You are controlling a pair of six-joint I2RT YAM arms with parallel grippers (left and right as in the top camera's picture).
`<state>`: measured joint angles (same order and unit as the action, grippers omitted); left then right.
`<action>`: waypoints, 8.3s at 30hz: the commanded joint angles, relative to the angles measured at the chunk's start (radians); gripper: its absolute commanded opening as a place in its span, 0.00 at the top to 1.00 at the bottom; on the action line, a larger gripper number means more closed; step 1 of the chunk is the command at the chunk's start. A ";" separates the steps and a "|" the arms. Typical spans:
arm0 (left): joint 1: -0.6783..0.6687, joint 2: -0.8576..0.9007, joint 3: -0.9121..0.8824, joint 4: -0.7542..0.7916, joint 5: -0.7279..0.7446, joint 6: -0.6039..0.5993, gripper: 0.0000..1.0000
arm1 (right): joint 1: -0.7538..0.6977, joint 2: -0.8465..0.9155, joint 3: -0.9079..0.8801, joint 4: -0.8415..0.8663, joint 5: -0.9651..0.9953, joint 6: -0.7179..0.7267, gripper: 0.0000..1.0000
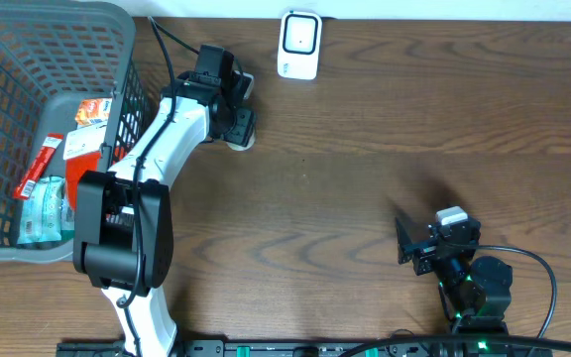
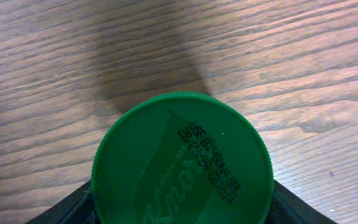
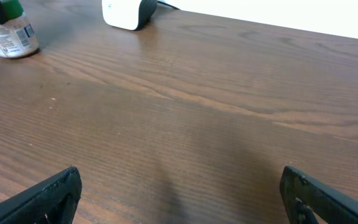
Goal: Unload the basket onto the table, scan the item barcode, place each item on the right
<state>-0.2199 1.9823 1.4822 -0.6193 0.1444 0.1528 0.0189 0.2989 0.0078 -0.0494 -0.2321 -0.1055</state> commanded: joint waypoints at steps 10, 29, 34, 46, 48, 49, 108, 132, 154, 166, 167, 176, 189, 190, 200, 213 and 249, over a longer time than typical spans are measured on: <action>0.000 0.023 -0.002 0.000 -0.097 -0.032 0.52 | 0.007 -0.004 -0.002 0.000 -0.001 0.014 0.01; 0.001 0.023 -0.002 -0.020 -0.109 0.073 0.62 | 0.007 -0.004 -0.002 -0.003 -0.001 0.014 0.01; 0.001 0.023 -0.002 -0.040 -0.109 0.134 0.62 | 0.007 -0.004 -0.002 -0.003 -0.001 0.014 0.01; 0.001 0.023 -0.002 -0.060 -0.143 0.161 0.38 | 0.007 -0.004 -0.002 -0.003 -0.001 0.014 0.01; 0.000 0.023 -0.002 -0.060 -0.143 0.160 0.31 | 0.007 -0.004 -0.002 -0.003 -0.001 0.014 0.01; 0.000 0.023 -0.002 -0.060 -0.142 0.156 0.30 | 0.007 -0.004 -0.002 -0.003 -0.001 0.014 0.01; 0.003 -0.660 0.003 0.024 -0.266 0.023 0.13 | 0.007 -0.004 -0.002 0.000 -0.001 0.014 0.01; 0.575 -0.503 0.003 0.025 -0.275 0.056 0.13 | 0.007 -0.004 -0.002 -0.005 -0.001 0.014 0.01; 0.639 -0.139 0.003 0.029 -0.441 0.235 0.14 | 0.007 -0.004 -0.002 -0.008 -0.001 0.014 0.01; 0.641 -0.024 0.003 -0.005 -0.397 0.244 0.14 | 0.007 0.021 -0.002 -0.007 -0.001 0.014 0.01; 0.640 -0.014 0.003 -0.005 -0.400 0.249 0.14 | 0.007 0.021 -0.002 -0.007 -0.001 0.014 0.01; 0.663 -0.006 0.003 -0.020 -0.400 0.262 0.18 | 0.007 0.021 -0.002 -0.007 -0.001 0.014 0.01; 0.735 -0.001 0.001 -0.046 -0.393 0.262 0.27 | 0.007 0.021 -0.002 -0.006 0.000 0.014 0.01; 0.737 0.003 0.000 -0.045 -0.391 0.262 0.28 | 0.007 0.021 -0.002 -0.006 0.000 0.014 0.01; 0.737 0.043 0.000 -0.042 -0.391 0.261 0.34 | 0.007 0.021 -0.002 -0.007 0.000 0.014 0.01; 0.737 0.043 0.000 -0.008 -0.391 0.261 0.43 | 0.007 0.021 -0.002 -0.007 0.000 0.014 0.01; 0.737 0.122 0.000 0.036 -0.361 0.261 0.55 | 0.007 0.029 -0.002 -0.007 0.000 0.014 0.01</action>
<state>0.5137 2.0666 1.4876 -0.5838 -0.2260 0.4171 0.0189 0.3199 0.0078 -0.0521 -0.2317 -0.1059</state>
